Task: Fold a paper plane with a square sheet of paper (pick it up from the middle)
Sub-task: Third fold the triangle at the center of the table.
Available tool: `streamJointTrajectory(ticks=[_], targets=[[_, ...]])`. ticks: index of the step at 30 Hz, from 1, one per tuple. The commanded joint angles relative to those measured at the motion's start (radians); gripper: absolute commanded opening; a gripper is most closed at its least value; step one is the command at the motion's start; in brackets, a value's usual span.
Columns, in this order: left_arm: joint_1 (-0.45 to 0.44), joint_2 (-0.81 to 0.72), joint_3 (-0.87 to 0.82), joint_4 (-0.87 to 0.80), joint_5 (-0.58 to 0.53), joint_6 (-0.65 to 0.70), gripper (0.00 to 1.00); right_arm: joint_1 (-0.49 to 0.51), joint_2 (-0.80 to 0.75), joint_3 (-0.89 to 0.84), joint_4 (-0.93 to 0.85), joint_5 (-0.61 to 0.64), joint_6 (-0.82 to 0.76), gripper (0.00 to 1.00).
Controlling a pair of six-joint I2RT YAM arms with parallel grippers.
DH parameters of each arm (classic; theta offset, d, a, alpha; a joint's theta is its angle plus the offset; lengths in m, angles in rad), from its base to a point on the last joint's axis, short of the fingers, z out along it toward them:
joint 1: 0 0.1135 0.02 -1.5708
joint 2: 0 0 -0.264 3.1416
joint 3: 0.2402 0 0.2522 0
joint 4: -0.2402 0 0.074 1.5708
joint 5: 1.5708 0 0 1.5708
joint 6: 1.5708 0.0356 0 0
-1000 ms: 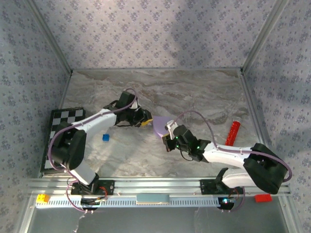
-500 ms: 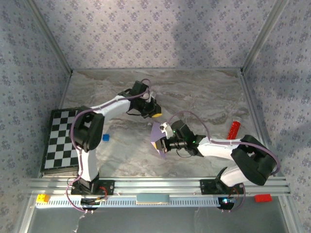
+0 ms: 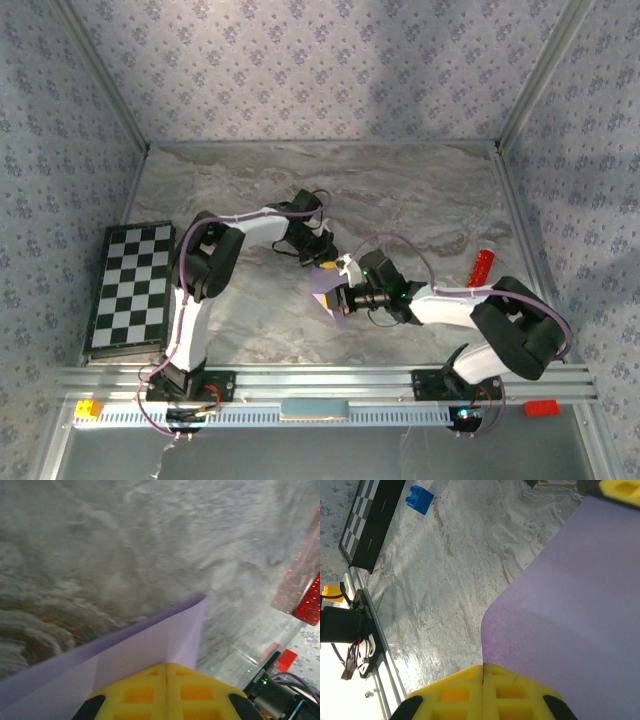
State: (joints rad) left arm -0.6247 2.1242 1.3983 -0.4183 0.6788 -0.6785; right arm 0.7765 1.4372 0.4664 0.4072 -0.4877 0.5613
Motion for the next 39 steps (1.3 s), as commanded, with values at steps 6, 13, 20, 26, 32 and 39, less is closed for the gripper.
streamJointTrajectory(ticks=[6, 13, 20, 26, 32, 39], targets=[[-0.009, 0.029, -0.03, -0.027, -0.041, 0.04, 0.03, -0.039, 0.021, -0.011, -0.028, 0.007, 0.025, 0.0], [-0.009, 0.029, -0.024, -0.037, -0.047, 0.047, 0.02, -0.082, 0.024, -0.004, -0.073, 0.024, 0.016, 0.0], [-0.011, 0.027, -0.023, -0.039, -0.047, 0.044, 0.01, -0.102, 0.031, 0.025, -0.157, 0.082, -0.008, 0.0], [-0.011, 0.025, -0.024, -0.037, -0.048, 0.04, 0.01, -0.105, 0.05, 0.042, -0.175, 0.092, -0.019, 0.0], [-0.012, 0.022, -0.025, -0.037, -0.051, 0.039, 0.01, -0.106, 0.075, 0.066, -0.186, 0.097, -0.032, 0.0], [-0.013, 0.022, -0.031, -0.034, -0.048, 0.037, 0.01, -0.106, 0.103, 0.089, -0.197, 0.091, -0.037, 0.0]])
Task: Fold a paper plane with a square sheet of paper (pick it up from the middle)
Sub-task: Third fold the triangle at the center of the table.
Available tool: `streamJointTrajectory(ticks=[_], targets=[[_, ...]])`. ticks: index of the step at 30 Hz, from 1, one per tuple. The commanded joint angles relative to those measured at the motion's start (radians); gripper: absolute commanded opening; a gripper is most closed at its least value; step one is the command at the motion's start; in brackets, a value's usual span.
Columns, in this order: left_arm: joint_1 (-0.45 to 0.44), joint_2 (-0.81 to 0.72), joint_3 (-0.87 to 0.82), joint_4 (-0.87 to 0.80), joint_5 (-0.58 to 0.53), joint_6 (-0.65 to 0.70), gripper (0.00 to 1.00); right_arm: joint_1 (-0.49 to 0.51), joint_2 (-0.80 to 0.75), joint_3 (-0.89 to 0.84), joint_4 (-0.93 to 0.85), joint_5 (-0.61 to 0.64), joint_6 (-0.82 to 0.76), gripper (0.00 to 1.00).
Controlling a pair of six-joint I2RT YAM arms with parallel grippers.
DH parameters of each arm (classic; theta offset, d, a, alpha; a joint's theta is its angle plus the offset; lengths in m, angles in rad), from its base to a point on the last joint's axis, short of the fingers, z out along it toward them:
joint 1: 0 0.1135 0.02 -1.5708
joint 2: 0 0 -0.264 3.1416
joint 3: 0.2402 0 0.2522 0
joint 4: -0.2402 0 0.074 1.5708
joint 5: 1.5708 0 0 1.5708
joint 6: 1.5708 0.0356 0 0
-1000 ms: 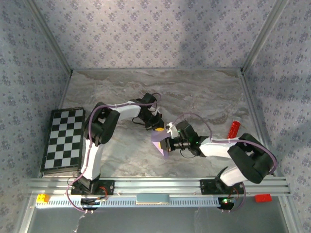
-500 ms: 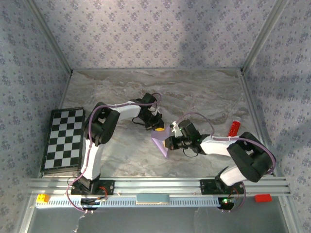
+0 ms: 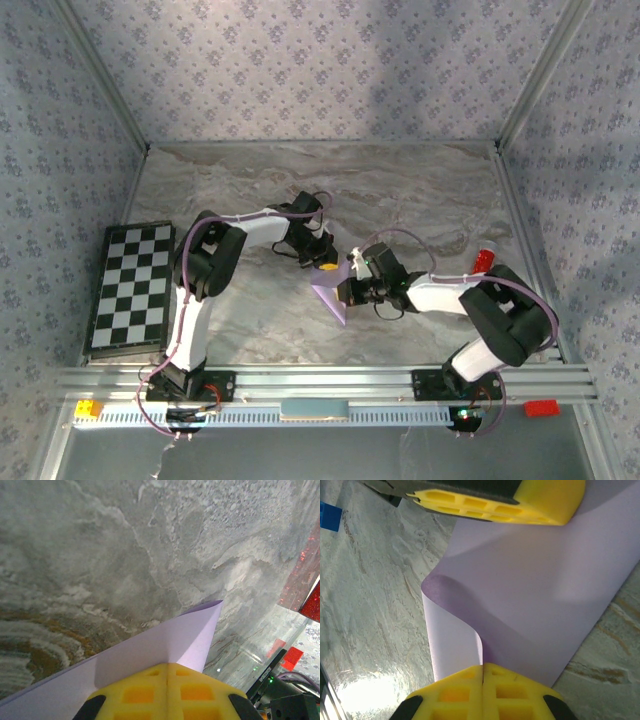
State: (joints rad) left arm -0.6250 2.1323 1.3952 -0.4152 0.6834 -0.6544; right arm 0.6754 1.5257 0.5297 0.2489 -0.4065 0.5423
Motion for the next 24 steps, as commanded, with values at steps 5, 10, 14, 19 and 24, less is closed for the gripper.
streamJointTrajectory(ticks=[5, 10, 14, 19, 24], targets=[[-0.012, 0.012, -0.032, -0.036, -0.056, 0.01, 0.0, -0.006, 0.006, 0.018, -0.045, 0.015, -0.016, 0.0], [-0.013, 0.011, -0.028, -0.039, -0.054, 0.011, 0.0, -0.004, -0.007, 0.012, -0.051, 0.011, -0.015, 0.0], [-0.012, 0.009, -0.028, -0.038, -0.054, 0.011, 0.0, -0.006, -0.004, 0.007, -0.051, 0.02, -0.015, 0.0], [-0.013, 0.013, -0.027, -0.034, -0.052, 0.008, 0.0, -0.006, 0.016, 0.016, -0.045, 0.016, -0.016, 0.0], [-0.012, 0.012, -0.028, -0.034, -0.05, 0.008, 0.0, -0.005, 0.025, 0.016, -0.038, 0.016, -0.015, 0.0]])
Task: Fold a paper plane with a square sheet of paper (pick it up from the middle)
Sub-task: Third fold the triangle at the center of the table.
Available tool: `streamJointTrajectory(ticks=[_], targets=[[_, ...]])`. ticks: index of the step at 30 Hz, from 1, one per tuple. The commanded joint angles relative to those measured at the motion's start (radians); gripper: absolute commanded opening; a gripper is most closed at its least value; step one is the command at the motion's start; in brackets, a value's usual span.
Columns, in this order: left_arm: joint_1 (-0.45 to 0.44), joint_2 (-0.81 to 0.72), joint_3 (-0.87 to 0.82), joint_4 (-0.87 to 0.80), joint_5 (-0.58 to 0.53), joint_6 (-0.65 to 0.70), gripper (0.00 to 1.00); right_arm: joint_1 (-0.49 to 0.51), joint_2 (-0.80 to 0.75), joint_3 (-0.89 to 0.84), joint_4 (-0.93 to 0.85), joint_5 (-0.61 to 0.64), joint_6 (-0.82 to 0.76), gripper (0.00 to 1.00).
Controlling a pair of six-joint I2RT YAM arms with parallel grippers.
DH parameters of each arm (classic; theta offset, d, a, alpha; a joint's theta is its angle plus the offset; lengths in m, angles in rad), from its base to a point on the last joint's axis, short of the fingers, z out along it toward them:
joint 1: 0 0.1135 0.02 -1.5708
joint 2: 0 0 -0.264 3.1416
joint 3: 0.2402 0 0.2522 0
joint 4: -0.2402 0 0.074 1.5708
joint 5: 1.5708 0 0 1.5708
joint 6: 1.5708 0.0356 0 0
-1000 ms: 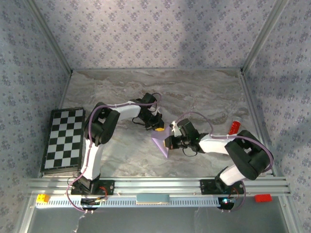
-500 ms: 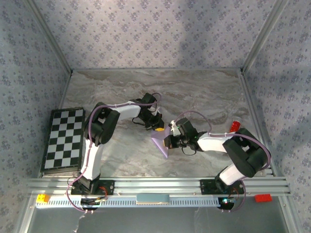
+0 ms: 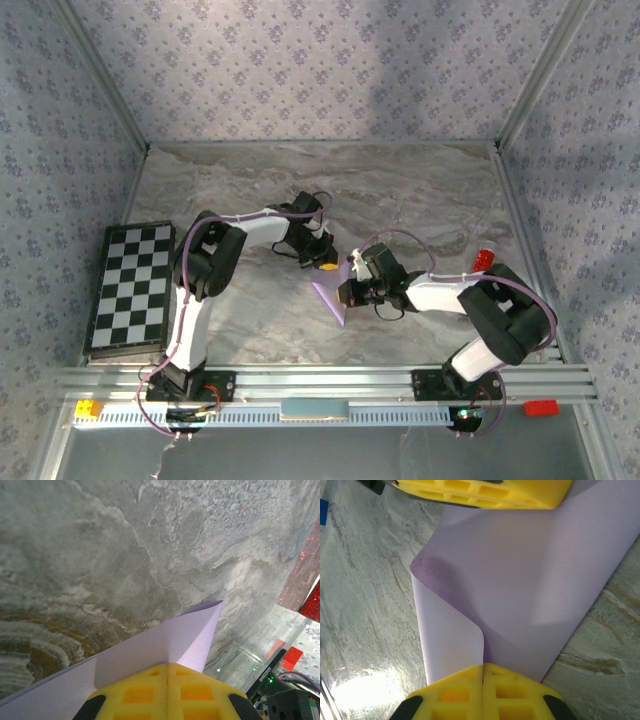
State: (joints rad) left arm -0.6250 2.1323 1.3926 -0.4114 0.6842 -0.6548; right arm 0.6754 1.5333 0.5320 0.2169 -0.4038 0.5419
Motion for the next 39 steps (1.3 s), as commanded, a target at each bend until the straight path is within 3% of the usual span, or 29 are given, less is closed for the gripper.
streamJointTrajectory(ticks=[1, 39], targets=[[-0.012, 0.011, -0.026, -0.038, -0.051, 0.008, 0.0, -0.006, 0.02, 0.015, -0.006, 0.013, -0.016, 0.0], [-0.012, 0.014, -0.035, -0.03, -0.054, 0.0, 0.0, -0.01, 0.011, 0.039, -0.008, -0.035, -0.033, 0.0]])
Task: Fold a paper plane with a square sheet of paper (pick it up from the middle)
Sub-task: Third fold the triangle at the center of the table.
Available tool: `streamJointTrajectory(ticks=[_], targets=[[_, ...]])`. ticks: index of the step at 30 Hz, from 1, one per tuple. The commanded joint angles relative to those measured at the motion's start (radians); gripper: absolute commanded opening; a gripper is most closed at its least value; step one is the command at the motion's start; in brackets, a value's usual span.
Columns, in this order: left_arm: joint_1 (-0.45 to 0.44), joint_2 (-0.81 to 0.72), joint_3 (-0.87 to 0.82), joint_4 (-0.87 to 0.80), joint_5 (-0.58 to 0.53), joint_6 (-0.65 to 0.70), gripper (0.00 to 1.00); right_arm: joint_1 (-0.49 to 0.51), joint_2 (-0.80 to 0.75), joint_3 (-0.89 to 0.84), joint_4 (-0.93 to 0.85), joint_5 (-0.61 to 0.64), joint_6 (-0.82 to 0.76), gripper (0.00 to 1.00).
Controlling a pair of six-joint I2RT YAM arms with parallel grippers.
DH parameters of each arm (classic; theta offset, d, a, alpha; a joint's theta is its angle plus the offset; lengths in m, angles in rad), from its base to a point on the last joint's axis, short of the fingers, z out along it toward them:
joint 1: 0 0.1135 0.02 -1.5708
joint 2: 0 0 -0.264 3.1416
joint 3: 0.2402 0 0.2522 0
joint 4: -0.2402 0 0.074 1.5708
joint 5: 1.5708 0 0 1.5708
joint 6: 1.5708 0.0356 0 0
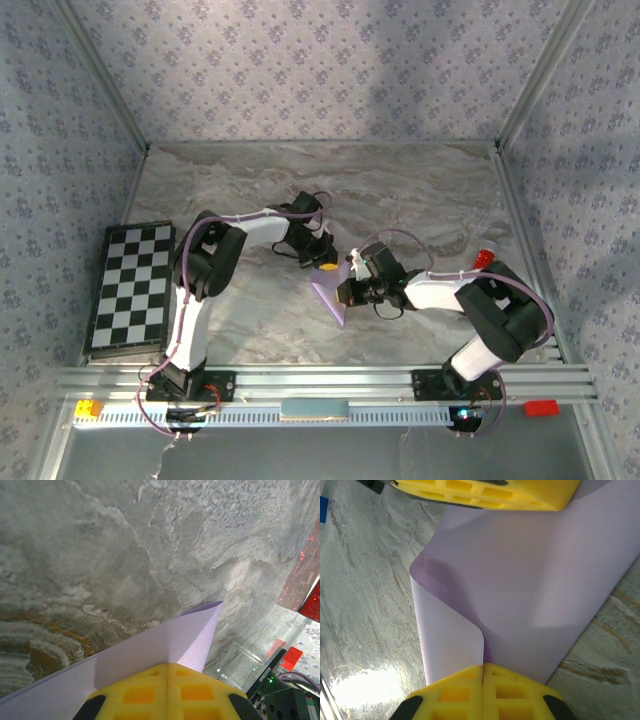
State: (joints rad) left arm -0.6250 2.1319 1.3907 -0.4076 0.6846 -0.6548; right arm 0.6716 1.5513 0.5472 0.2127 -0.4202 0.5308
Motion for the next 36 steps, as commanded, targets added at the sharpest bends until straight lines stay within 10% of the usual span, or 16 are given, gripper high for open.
streamJointTrajectory(ticks=[1, 36], targets=[[-0.012, 0.014, -0.034, -0.034, -0.054, 0.0, 0.0, -0.007, -0.009, 0.023, -0.004, -0.02, -0.023, 0.0], [-0.013, 0.017, -0.033, -0.027, -0.054, -0.006, 0.0, -0.007, 0.046, 0.029, -0.032, 0.008, -0.029, 0.0]])
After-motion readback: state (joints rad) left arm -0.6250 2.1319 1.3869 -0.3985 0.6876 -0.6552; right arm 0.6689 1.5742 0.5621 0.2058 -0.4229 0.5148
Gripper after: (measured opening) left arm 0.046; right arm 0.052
